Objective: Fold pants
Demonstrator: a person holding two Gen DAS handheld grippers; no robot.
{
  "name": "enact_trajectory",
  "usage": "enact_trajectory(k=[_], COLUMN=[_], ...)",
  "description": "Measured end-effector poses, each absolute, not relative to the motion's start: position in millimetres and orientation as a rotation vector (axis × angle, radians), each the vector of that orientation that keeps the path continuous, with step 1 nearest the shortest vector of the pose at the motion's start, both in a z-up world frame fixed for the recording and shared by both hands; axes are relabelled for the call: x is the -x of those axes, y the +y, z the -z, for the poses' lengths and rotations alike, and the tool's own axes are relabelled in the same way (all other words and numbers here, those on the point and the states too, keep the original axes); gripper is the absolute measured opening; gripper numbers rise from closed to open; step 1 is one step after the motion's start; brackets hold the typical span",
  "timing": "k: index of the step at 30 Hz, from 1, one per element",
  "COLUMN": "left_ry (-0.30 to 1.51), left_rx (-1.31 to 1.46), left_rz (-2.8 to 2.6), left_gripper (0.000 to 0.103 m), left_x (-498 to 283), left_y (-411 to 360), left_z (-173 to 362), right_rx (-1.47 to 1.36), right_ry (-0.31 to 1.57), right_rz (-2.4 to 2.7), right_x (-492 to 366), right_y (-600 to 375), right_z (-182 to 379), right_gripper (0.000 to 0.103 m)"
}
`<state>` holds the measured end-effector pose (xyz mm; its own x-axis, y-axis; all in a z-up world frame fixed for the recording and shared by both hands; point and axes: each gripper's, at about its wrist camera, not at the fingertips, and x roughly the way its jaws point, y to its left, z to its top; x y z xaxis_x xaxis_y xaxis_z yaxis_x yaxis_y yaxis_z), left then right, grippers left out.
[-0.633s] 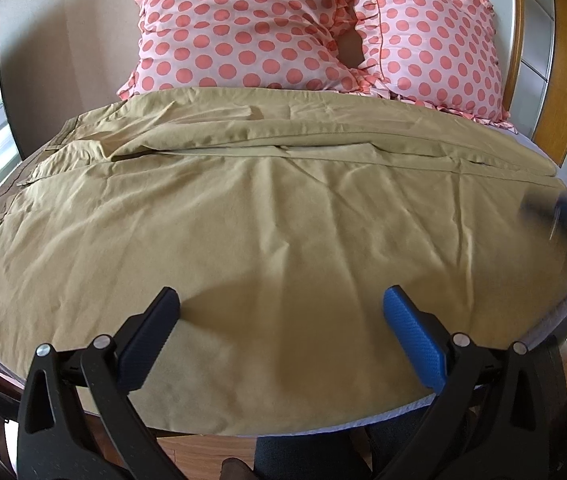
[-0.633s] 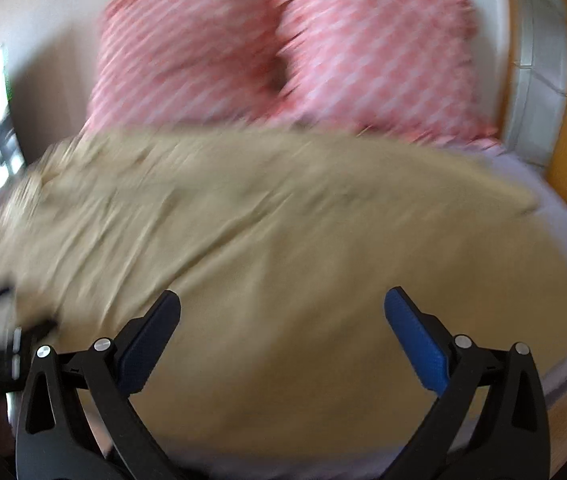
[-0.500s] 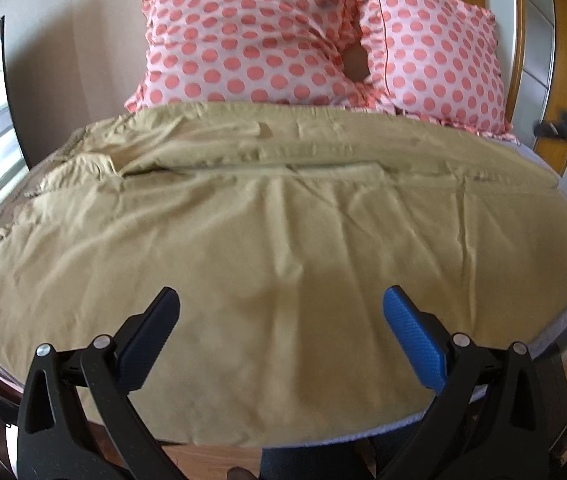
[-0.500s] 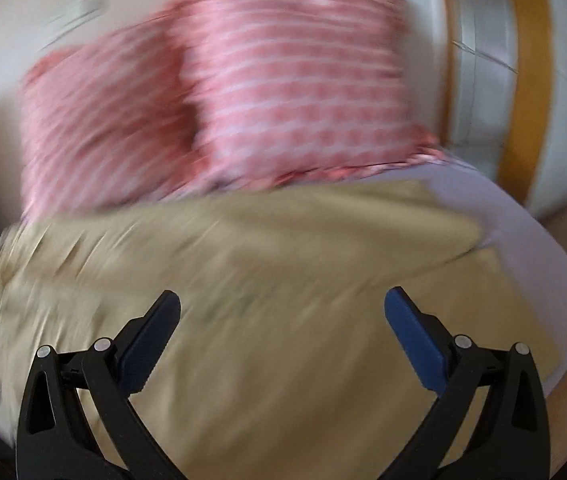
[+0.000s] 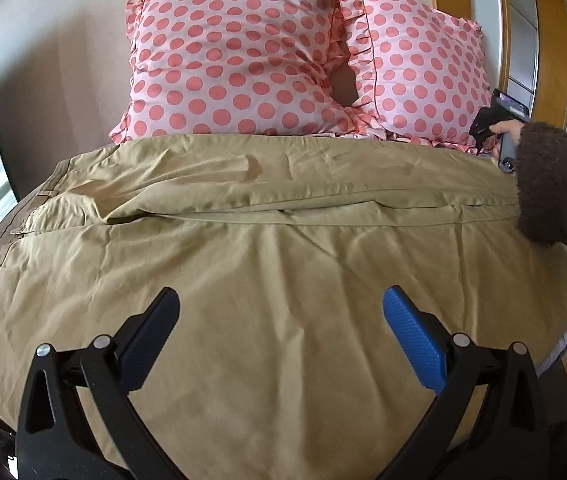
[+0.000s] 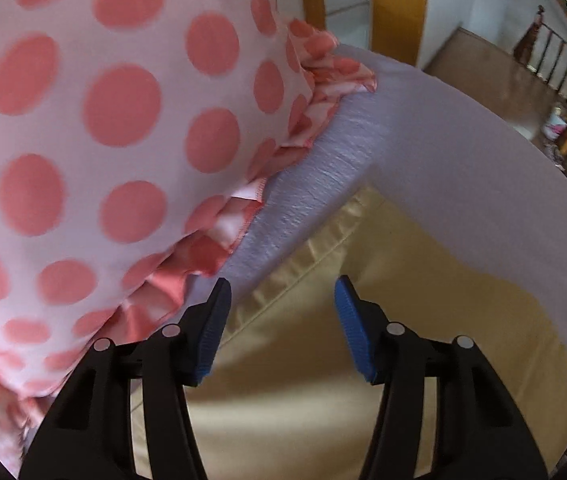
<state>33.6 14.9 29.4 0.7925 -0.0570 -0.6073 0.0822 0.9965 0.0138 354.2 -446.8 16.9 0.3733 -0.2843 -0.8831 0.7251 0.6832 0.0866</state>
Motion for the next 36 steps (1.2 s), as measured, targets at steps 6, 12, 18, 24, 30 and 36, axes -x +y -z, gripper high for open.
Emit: enact_trajectory(k=[6,12,18,24,30,36], left_ry=[0.665,0.644,0.590,0.554,0.528,0.583], left_rx=[-0.009,0.049,0.137,0.179,0.245,0.417], left_rz=[0.070,0.040,0.019,0.079,0.104,0.035], left_gripper=[0.101,0.101,0.101,0.101,0.101,0.101], left_x=[-39,-29,-16,-22,-29,-69], left_y=[22,40,64,71,88,132], left_z=[-23,-28,-40,-59,-80,-88], right_rx=[-0.484,-0.768,-0.895,-1.071,-1.128,-1.130], right_ry=[0.883,0.655,0.458,0.586,0.642,0.634], right_rz=[0.667,0.435,0.217,0.175,0.175,0.186], right_x=[-332,-264,-105,-31,-33,-45], right_y=[-447,-478,-470,-479,-473,-478], right_z=[-8,-18,-40,8,18,25], right_gripper=[0.012,0.004,0.004,0.006,0.049,0.013])
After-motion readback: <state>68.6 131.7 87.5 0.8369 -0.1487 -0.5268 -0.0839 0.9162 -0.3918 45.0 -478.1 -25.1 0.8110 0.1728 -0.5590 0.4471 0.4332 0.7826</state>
